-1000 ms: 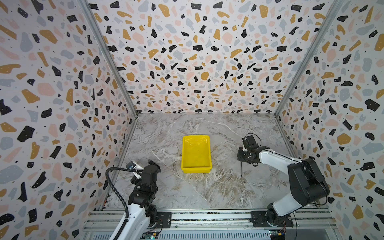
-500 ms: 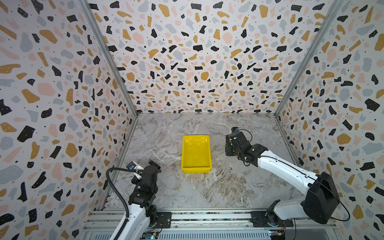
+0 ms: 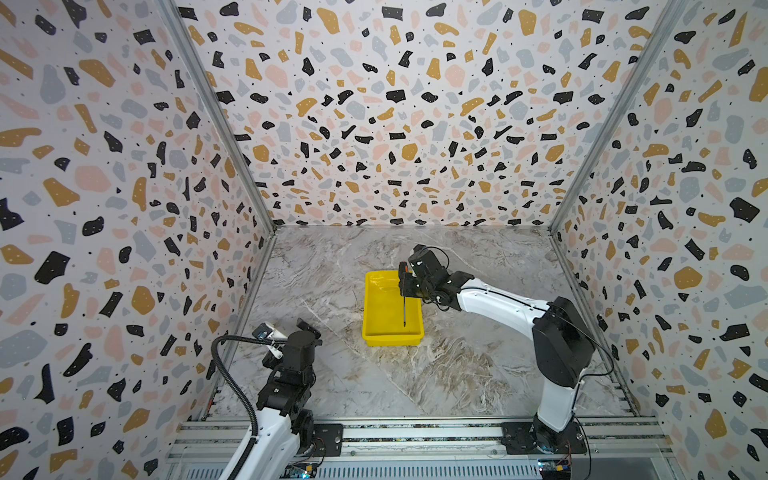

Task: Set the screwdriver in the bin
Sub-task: 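Lift the screwdriver with the right gripper and carry it over the yellow bin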

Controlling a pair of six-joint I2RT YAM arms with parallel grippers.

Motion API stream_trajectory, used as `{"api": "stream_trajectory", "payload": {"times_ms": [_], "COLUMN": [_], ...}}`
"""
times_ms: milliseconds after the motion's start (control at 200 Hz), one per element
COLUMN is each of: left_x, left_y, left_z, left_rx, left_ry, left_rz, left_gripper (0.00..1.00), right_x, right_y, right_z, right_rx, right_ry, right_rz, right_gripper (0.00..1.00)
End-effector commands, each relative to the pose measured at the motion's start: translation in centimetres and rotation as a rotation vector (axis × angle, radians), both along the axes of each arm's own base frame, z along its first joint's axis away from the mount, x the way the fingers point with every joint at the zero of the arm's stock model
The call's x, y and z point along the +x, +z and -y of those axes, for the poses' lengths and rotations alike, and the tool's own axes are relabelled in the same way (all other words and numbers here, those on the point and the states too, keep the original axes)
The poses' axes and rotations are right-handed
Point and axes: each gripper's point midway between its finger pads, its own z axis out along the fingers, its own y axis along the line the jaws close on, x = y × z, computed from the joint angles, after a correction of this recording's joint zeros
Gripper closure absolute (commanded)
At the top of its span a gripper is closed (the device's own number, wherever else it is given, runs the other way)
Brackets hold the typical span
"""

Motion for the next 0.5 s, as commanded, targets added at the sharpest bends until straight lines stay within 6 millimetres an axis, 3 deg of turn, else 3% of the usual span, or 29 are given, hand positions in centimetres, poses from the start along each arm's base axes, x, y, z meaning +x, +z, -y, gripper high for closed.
{"api": "stream_trajectory", "payload": {"times_ms": [0,160,491], "left_x": [0.0,0.0,-0.1], "left_y": [0.2,0.1,0.2], "left_z": [-0.2,-0.3,-0.3], "left_rx": [-0.003,-0.004,-0.003], "left_ry": [0.015,0.016,0.016], "left_rz": [0.023,0.024,0.024], "left_gripper": [0.01,0.01,0.01], "right_x": [0.2,-0.7,-0.8], "right_y": [2.1,0.3,-3.4], "right_z": [-2.2,-3.7,-4.5], "right_rx": [0.126,0.204,0.197], "right_ry": [0.011,0.015,-0.004], "right_rz": [-0.030,-0.091,-0.155], "right_gripper": [0.89,0.89,0.87]}}
